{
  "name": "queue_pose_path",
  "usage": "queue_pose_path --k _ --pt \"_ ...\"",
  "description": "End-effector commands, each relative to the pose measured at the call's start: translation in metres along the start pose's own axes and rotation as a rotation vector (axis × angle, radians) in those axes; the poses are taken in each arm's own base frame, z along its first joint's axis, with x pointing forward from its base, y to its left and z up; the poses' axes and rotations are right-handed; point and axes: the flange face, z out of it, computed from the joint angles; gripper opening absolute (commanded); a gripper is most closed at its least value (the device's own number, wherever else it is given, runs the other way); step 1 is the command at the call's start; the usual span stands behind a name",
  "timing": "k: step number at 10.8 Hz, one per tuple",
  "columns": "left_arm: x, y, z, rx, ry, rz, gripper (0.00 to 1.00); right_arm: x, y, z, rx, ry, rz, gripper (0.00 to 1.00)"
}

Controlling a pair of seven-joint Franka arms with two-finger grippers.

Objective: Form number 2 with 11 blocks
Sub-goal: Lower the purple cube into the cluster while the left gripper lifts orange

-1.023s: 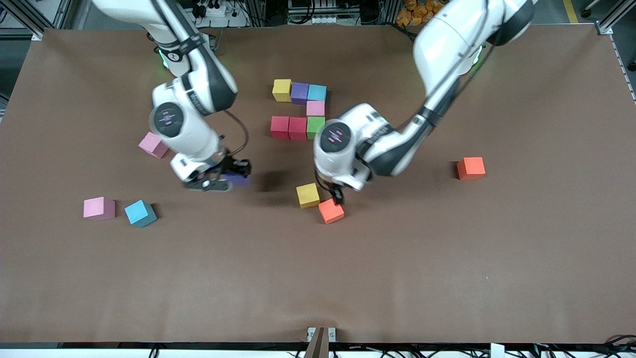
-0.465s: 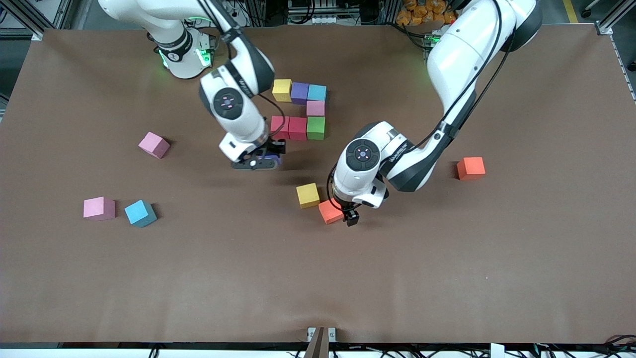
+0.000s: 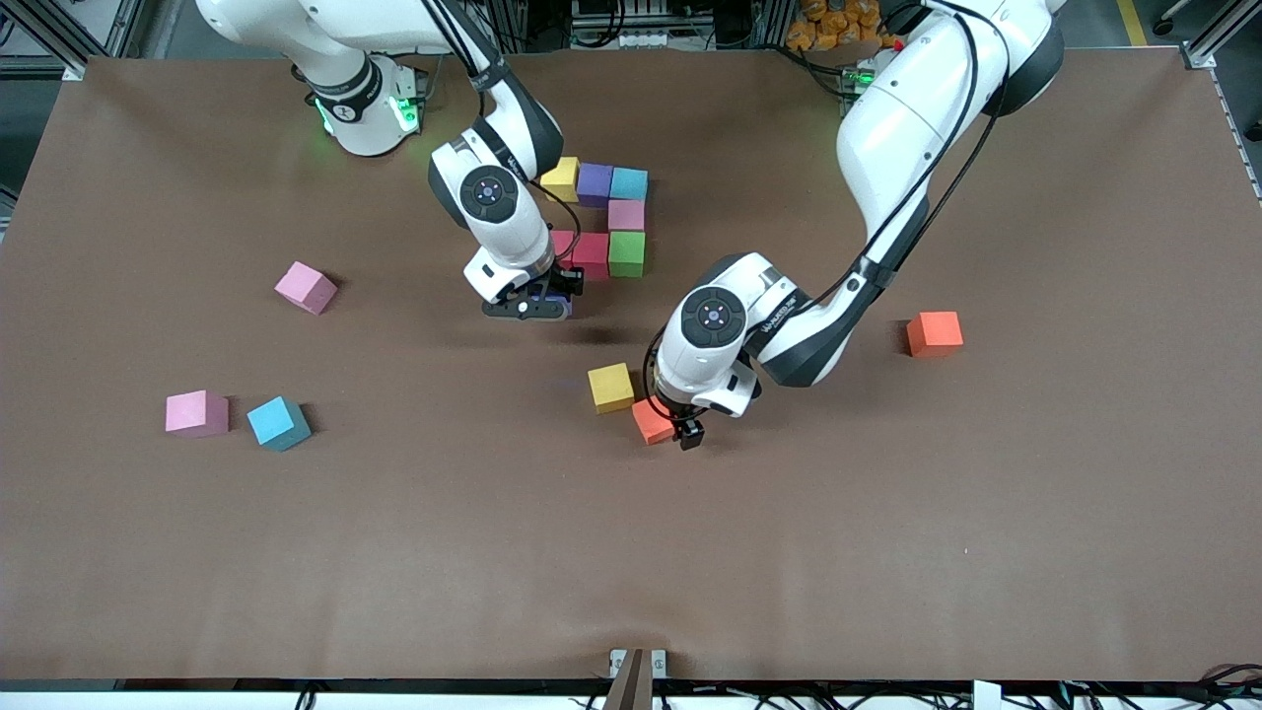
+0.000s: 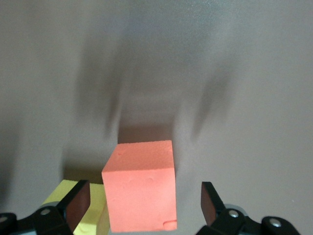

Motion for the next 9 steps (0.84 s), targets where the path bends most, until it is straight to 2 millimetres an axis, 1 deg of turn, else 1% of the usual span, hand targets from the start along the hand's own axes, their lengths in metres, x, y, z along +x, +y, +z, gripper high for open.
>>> queue_pose_path --k 1,3,6,9 --pt "-0.006 -0.009 0.011 -0.038 0.015 -0.048 1.00 -0.010 -0.006 0.000 0.011 0.003 0.050 0.39" --pt "-0.007 -0.011 0.012 -0.040 0.016 -0.045 1.00 -0.017 -0.008 0.010 -0.008 -0.014 0.061 0.39" --pt "-0.006 -0.012 0.023 -0.035 0.014 -0.045 1.00 -0.018 -0.007 0.013 -0.018 -0.024 0.040 0.39" --pt "-0.007 -0.017 0.032 -0.043 0.016 -0.034 1.00 -0.019 -0.007 0.017 -0.027 -0.027 0.010 0.39"
